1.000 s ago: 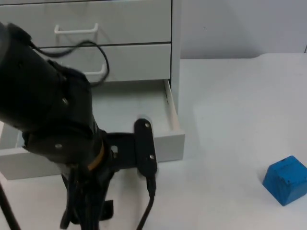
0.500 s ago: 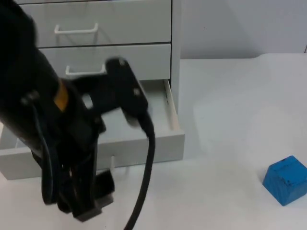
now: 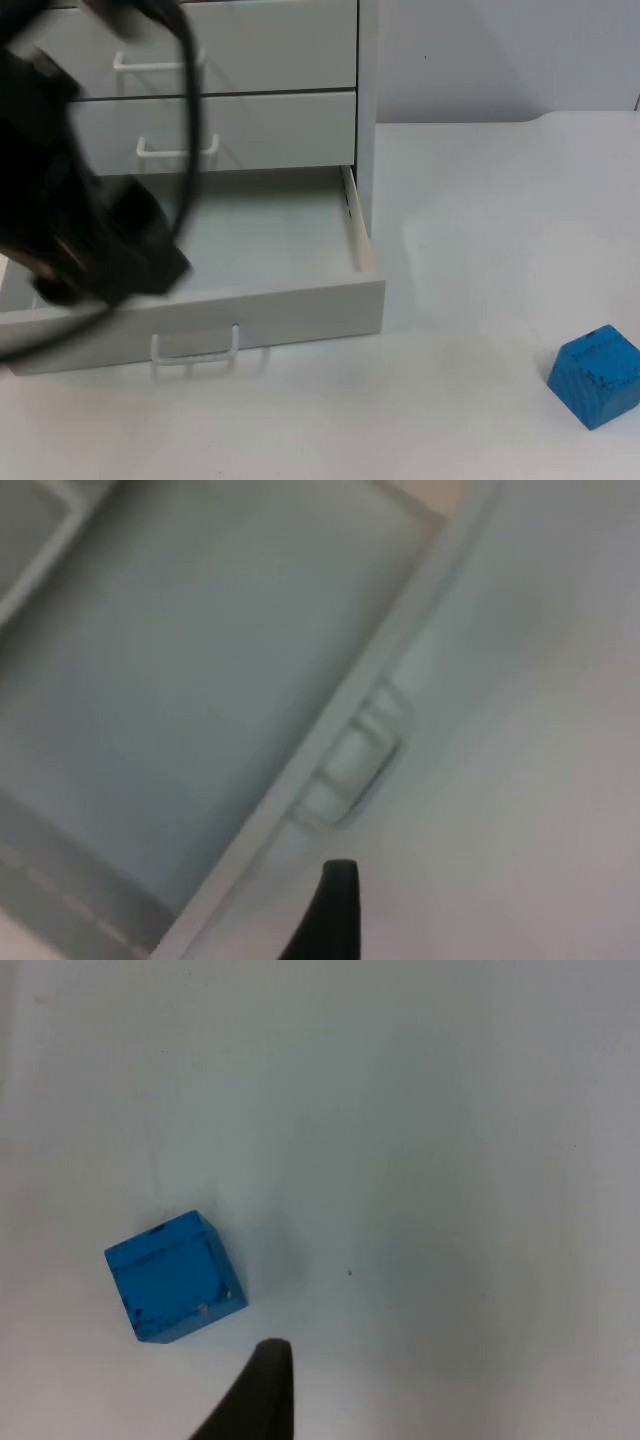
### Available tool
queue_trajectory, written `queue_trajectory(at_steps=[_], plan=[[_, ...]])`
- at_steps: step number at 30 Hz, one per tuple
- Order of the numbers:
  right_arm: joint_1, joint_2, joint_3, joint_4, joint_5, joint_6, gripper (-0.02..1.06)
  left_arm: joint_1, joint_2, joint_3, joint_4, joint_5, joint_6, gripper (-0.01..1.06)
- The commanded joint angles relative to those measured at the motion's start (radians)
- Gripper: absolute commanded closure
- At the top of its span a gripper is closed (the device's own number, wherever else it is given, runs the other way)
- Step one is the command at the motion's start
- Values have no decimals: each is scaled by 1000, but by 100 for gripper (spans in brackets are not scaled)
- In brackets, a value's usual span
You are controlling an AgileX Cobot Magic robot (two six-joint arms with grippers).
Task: Open the drawer with the left hand, place the block into the drawer with the right hand, then close the drawer with the left hand.
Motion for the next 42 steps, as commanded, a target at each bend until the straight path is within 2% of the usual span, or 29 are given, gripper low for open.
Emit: queue_trajectory(at_steps=[1,3,7,8,13,18,24,27,28,33,36,42], plan=[[1,-3,-7,3,1,-1,-1,43,-50,-1,-18,26,-43,24],[1,-3,-7,3,1,-1,-1,75,-93,-1,-18,36,-69,24],[1,-3,-7,3,1,-1,-1,195,-233,-1,-9,60,-149,24],[1,-3,-7,3,1,-1,-1,195,-233,-1,-9,60,-149,24],[1,-3,-7,11,3,-1,-1,347,-426,-1,0,118,-177,24],[1,-3,-7,34,17,-1,-1,426,-535,-1,74,171,-257,24],[1,-3,-7,34,26,-1,-1,473,-636,0,131,211,-273,20],[1,-3,-7,34,26,-1,-1,483,-696,0,127,251,-275,2],[1,-3,-7,34,30,-1,-1,483,-708,0,124,267,-278,0],[1,-3,-7,34,45,-1,-1,483,-740,0,121,310,-336,0],[1,-3,-7,34,45,-1,-1,483,-747,0,108,301,-382,0],[1,-3,-7,44,54,-1,-1,483,-747,0,94,310,-377,0]])
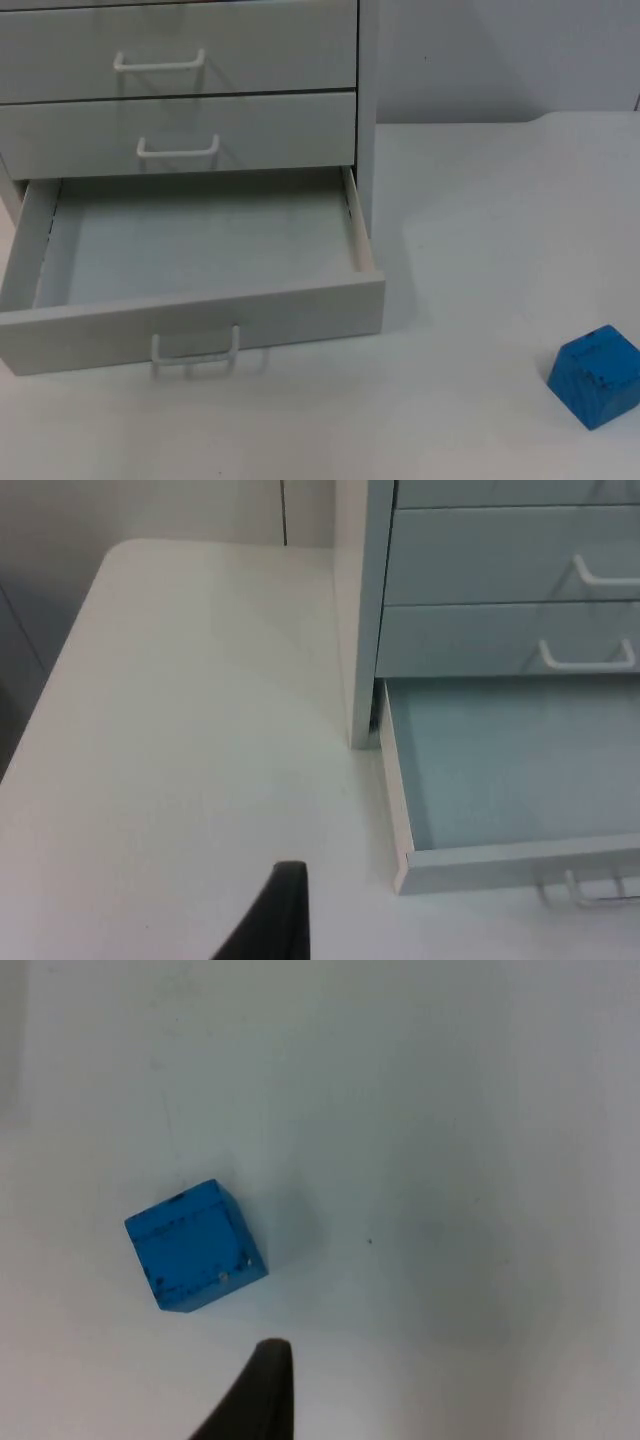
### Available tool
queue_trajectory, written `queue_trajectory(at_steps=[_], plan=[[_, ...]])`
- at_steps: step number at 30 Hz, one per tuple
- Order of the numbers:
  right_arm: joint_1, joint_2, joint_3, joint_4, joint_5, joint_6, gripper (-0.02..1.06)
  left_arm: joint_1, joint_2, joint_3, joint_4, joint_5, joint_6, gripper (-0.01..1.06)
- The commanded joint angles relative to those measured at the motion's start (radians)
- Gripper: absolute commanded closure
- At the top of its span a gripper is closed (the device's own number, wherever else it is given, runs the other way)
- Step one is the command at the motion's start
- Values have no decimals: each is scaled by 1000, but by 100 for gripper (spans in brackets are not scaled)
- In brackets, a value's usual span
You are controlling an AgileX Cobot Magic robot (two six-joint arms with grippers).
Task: Open the drawer with the left hand, place the block into the drawer with the right hand, then close the drawer with the left hand.
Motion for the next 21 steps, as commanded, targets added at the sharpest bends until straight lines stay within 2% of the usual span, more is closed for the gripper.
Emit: queue_trajectory(at_steps=[1,7,12,16,17,20,21], plan=[[1,-3,-7,17,15,-4,-1,3,-6,0,-18,2,-12,0],[1,-3,-7,18,13,-4,-1,3,-9,0,0,4,-12,0],[15,-2,-7,73,46,-23,-1,3,-10,0,22,5,-12,0],[111,74,-7,75,42,-42,-1,3,-10,0,20,5,-14,0],[111,74,-7,75,42,-42,-1,3,-10,0,20,5,-14,0],[214,190,-7,73,-21,-31,-1,3,-10,0,20,5,-15,0],[214,190,-7,73,-21,-31,-1,3,-10,0,20,5,-15,0]])
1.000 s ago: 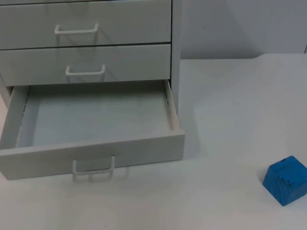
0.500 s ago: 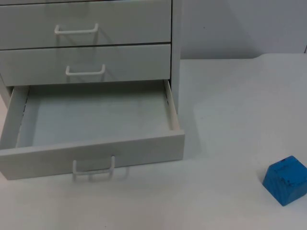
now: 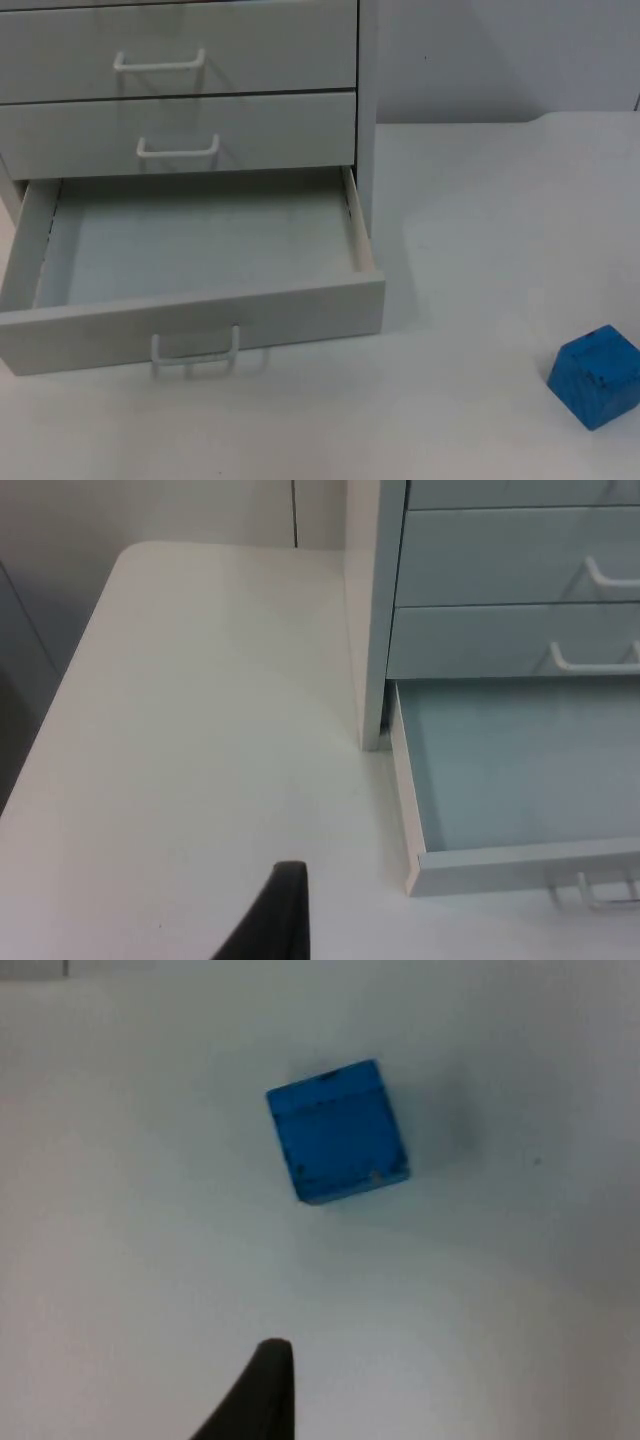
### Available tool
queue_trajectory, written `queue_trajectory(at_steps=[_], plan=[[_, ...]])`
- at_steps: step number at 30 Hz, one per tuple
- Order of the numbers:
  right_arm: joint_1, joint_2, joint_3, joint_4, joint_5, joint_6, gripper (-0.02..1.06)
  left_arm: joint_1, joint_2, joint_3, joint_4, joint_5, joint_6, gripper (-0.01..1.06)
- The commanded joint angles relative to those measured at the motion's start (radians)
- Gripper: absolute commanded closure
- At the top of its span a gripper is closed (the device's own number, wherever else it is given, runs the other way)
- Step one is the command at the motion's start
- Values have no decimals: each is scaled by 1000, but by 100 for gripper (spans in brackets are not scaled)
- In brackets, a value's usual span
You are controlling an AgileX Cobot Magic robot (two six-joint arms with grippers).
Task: Open the drawer with the left hand, place the block into the drawer with the right hand, then close the drawer with the left hand.
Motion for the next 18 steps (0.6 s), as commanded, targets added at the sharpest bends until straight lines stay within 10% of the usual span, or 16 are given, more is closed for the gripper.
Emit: queue_trajectory(at_steps=[1,8,18], plan=[[57,60,-7,3,-59,0,-1,3,-4,0,4,1,-10,0],[248,387,-153,-223,-124,187,0,3,-4,0,4,16,-9,0],[257,691,-307,-244,-159,178,0,3,-4,0,4,24,-9,0]])
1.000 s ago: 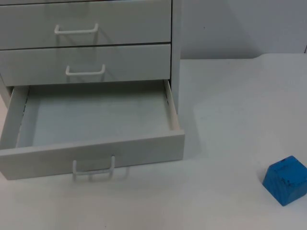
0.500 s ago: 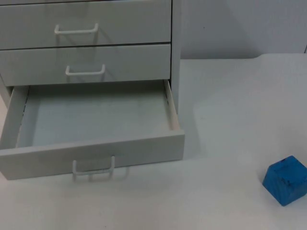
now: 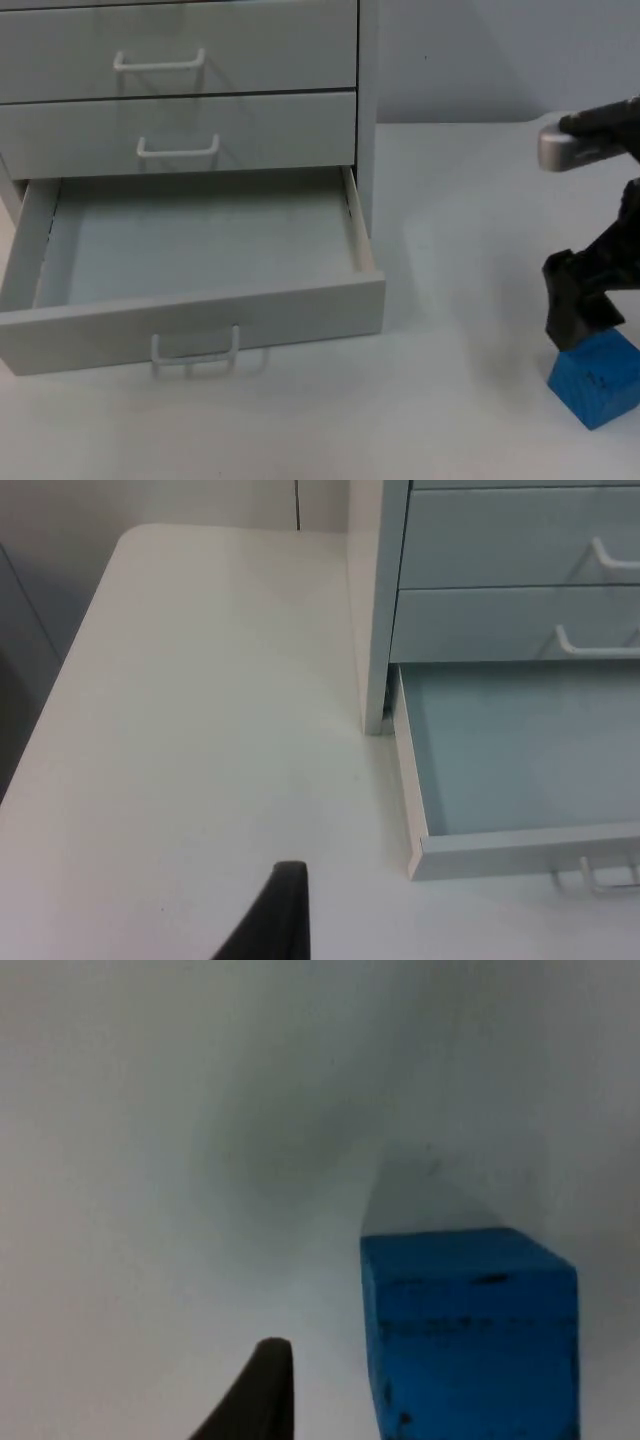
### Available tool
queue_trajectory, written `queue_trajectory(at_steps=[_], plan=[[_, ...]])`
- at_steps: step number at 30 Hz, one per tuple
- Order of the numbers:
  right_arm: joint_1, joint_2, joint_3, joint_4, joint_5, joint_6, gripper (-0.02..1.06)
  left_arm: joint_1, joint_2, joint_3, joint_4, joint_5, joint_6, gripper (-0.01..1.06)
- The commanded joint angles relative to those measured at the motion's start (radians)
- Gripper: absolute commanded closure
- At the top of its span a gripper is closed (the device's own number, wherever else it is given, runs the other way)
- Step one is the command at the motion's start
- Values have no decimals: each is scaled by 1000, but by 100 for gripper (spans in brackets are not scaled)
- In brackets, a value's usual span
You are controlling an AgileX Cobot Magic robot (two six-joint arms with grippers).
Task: Open the drawer with the left hand, place the block into the drawer with the right hand, then close the drawer with the left hand.
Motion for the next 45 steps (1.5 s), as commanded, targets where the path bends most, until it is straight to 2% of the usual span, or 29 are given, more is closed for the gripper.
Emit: queue_trajectory(at_steps=[1,7,9,12,13,14,16,17,18,19,24,29,33,36,37,40,41,42,45], plan=[[4,50,-14,2,-21,-24,0,3,-4,0,2,2,-8,0],[4,139,-14,32,-55,-44,1,3,-4,0,2,2,-8,0],[4,158,-14,36,-57,-49,10,3,-4,0,2,2,-8,0],[4,168,-14,39,-57,-49,35,3,-4,0,4,2,-8,0],[4,168,-14,39,-57,-49,35,3,-4,0,4,2,-8,0],[4,168,-14,39,-56,-49,48,3,-4,0,4,2,-8,0],[4,157,-14,43,-52,-49,83,3,-4,0,4,2,-8,0],[4,157,-14,43,-52,-49,83,3,-4,0,4,2,-8,0],[4,145,-14,43,-52,-49,98,3,-4,0,4,0,-8,0],[4,131,-14,51,-52,-62,104,3,-4,0,4,0,-8,0],[4,14,-14,54,-25,-64,104,3,-4,0,6,2,-8,0],[13,-134,-14,94,-17,-64,105,3,-4,0,17,2,-8,0],[67,-207,-14,93,-30,-64,105,3,-4,0,24,0,-8,0],[145,-202,-14,93,-101,-58,105,3,-4,0,24,0,-8,0],[145,-202,-14,93,-101,-58,105,3,-4,0,24,0,-8,0],[219,-166,-35,82,-204,15,105,3,-4,0,30,0,-8,0],[258,-137,-64,41,-241,64,105,3,-4,0,30,0,-8,0],[258,-137,-64,41,-241,64,105,3,-4,0,30,0,-8,0],[324,-55,-162,-125,-259,244,105,3,-4,0,30,0,-8,0]])
